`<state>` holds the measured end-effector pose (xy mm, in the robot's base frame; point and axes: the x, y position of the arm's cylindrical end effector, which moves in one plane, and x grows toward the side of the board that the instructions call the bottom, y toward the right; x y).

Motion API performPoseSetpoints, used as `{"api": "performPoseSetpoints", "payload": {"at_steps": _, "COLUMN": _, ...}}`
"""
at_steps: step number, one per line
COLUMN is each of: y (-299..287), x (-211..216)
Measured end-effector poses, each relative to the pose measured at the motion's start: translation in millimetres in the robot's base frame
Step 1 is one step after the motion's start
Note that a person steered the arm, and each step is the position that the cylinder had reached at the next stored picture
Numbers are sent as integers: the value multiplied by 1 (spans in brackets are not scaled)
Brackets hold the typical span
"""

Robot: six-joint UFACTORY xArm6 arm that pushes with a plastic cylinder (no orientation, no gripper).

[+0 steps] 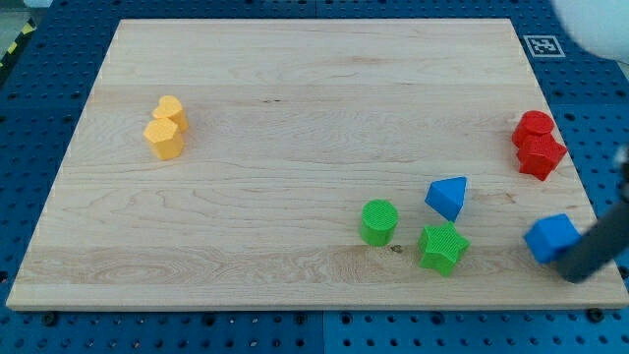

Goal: Move green circle above green star

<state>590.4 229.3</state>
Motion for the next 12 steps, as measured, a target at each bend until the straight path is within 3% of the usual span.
{"api": "performPoseSetpoints", "payload": {"at_steps": 1, "y": -8, "x": -1}}
{"api": "performPoseSetpoints", "payload": {"at_steps": 2, "y": 37, "x": 24}}
{"api": "performPoseSetpoints", "payload": {"at_steps": 4, "y": 49, "x": -27}}
{"api": "performPoseSetpoints", "payload": {"at_steps": 5, "y": 23, "x": -32}}
{"api": "performPoseSetpoints", "payload": {"at_steps": 6, "y": -43, "x": -32}}
{"api": "performPoseSetpoints", "payload": {"at_steps": 7, "y": -52, "x": -32}}
{"api": "performPoseSetpoints", "payload": {"at_steps": 9, "y": -11, "x": 13}}
{"api": "performPoseSetpoints", "payload": {"at_steps": 11, "y": -107, "x": 13}}
{"api": "performPoseSetpoints", "payload": {"at_steps": 12, "y": -131, "x": -7}}
